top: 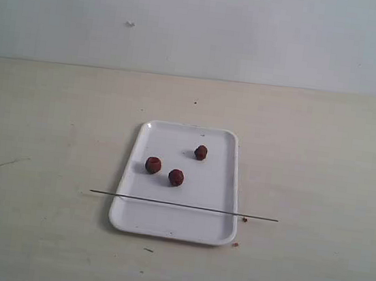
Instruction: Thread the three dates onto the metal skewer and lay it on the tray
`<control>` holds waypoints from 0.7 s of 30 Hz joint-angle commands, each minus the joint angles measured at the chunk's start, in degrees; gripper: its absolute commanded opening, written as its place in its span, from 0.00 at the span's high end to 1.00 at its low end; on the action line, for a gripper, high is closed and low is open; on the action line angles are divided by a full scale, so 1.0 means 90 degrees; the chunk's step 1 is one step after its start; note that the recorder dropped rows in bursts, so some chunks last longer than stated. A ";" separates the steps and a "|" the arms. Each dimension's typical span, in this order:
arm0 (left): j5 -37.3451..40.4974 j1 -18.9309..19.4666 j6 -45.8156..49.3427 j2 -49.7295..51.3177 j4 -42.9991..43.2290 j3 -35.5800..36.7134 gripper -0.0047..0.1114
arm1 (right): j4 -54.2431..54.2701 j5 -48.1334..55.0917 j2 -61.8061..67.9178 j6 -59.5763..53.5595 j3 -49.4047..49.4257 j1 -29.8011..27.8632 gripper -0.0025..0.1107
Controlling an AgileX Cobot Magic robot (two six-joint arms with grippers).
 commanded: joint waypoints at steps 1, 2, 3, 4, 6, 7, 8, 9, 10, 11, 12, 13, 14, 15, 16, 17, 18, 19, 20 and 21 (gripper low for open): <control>-0.0055 0.0018 -0.0027 -0.0039 0.0017 -0.0003 0.96 | -0.0027 -0.0087 -0.0037 0.0019 0.0031 -0.0038 0.98; -0.0055 0.0018 -0.0027 -0.0039 0.0017 -0.0003 0.96 | -0.0027 -0.0087 -0.0037 0.0019 0.0031 -0.0038 0.98; -0.0055 0.0018 -0.0027 -0.0039 0.0017 -0.0003 0.96 | -0.0027 -0.0087 -0.0037 0.0019 0.0031 -0.0038 0.98; -0.0055 0.0018 -0.0027 -0.0039 0.0017 -0.0003 0.96 | -0.0051 -0.0121 -0.0037 -0.0001 0.0031 -0.0038 0.98; -0.0055 0.0018 -0.0027 -0.0039 0.0017 -0.0003 0.96 | -0.0099 -0.0409 -0.0037 -0.0001 0.0031 -0.0038 0.98; -0.0055 0.0018 -0.0027 -0.0039 0.0017 -0.0003 0.96 | -0.0045 -0.0697 -0.0037 -0.0001 0.0031 -0.0038 0.98; -0.0055 0.0018 -0.0027 -0.0039 0.0017 -0.0003 0.96 | 0.0068 -0.1030 -0.0037 -0.0001 0.0031 -0.0038 0.98; -0.0055 0.0018 -0.0027 -0.0039 0.0017 -0.0003 0.96 | 0.0188 -0.1377 -0.0037 0.0019 0.0031 -0.0038 0.98; -0.0055 0.0018 -0.0027 -0.0039 0.0017 -0.0003 0.96 | 0.0295 -0.1648 -0.0037 0.0044 0.0031 -0.0038 0.98; -0.0055 0.0018 -0.0027 -0.0039 0.0017 -0.0003 0.96 | 0.0422 -0.1982 -0.0037 0.0044 0.0031 -0.0038 0.98; -0.0055 0.0018 -0.0027 -0.0039 0.0017 -0.0003 0.96 | 0.0528 -0.2286 -0.0037 0.0044 0.0031 -0.0038 0.98; -0.0055 0.0018 -0.0027 -0.0039 0.0017 -0.0003 0.96 | 0.0617 -0.2502 -0.0037 0.0044 0.0031 -0.0038 0.98; -0.0055 0.0018 -0.0027 -0.0039 0.0017 -0.0003 0.96 | 0.0647 -0.2764 -0.0037 0.0062 0.0031 -0.0038 0.98; -0.0055 0.0018 -0.0027 -0.0039 0.0017 -0.0003 0.96 | 0.0636 -0.3064 -0.0037 0.0062 0.0031 -0.0038 0.98; -0.0055 0.0018 -0.0027 -0.0039 0.0017 -0.0003 0.96 | 0.0636 -0.3445 -0.0037 0.0062 0.0031 -0.0038 0.98; -0.0055 0.0018 -0.0027 -0.0039 0.0017 -0.0003 0.96 | 0.0636 -0.3750 -0.0037 0.0062 0.0031 -0.0038 0.98; -0.0055 0.0018 -0.0027 -0.0039 0.0017 -0.0003 0.96 | 0.0636 -0.4066 -0.0037 0.0110 0.0031 -0.0038 0.98; -0.0055 0.0018 -0.0027 -0.0039 0.0017 -0.0003 0.96 | 0.0636 -0.4326 -0.0037 0.0267 0.0031 -0.0038 0.98; -0.0055 0.0018 -0.0027 -0.0039 0.0017 -0.0003 0.96 | 0.0636 -0.4560 -0.0037 0.0415 0.0031 -0.0038 0.98; -0.0055 0.0018 -0.0027 -0.0039 0.0017 -0.0003 0.96 | 0.0636 -0.4812 -0.0037 0.0550 0.0031 -0.0038 0.98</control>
